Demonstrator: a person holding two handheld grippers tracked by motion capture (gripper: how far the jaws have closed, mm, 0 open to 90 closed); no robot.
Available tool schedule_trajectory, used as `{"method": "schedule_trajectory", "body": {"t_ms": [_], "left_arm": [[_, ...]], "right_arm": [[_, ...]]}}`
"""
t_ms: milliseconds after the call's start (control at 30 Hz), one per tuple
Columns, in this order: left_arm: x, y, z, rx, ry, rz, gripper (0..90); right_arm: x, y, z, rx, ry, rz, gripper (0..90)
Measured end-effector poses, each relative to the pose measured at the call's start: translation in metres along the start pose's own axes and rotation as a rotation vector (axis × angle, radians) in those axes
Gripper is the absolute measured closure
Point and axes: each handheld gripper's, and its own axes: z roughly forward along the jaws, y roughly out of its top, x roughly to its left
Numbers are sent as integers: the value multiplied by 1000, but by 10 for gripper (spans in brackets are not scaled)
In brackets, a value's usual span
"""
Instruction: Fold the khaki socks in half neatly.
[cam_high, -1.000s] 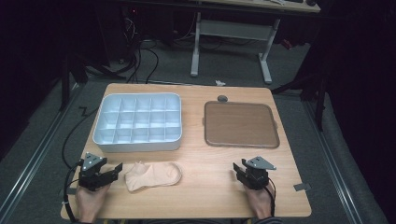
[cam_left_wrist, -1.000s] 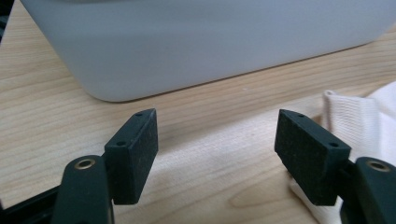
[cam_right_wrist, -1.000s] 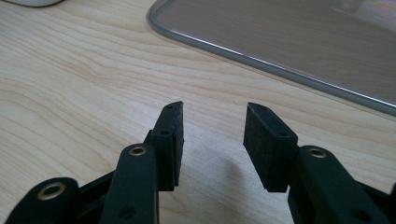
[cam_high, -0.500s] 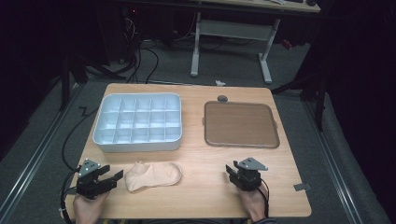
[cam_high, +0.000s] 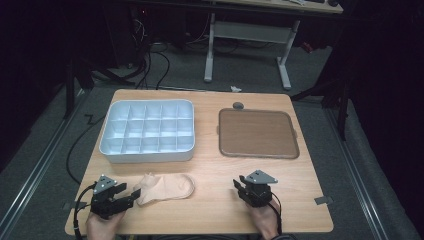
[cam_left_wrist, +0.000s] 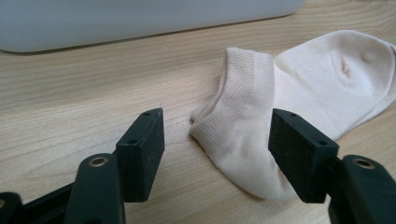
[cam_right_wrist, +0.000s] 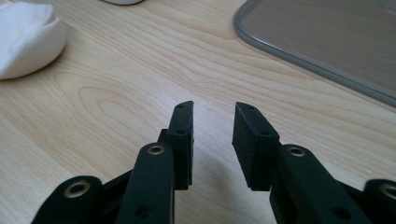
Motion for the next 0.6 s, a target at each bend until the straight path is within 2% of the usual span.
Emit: {"method": "schedule_trajectory", "body": {"t_ms": [133, 233, 300, 533, 600], "left_arm": [[-3, 1, 5, 27, 7, -4, 394], [-6, 2, 10, 35, 7, -12, 405], [-9, 3, 12, 42, 18, 0, 406], [-12, 5, 16, 43, 20, 6, 409], [-12, 4, 17, 49, 20, 12, 414]], "right_arm": [[6, 1, 2, -6, 8, -4, 678], [15, 4, 5, -15, 49, -11, 675], [17, 5, 6, -17, 62, -19, 674], [32, 14, 16, -18, 124, -36, 670], [34, 15, 17, -19, 129, -37, 668]]}}
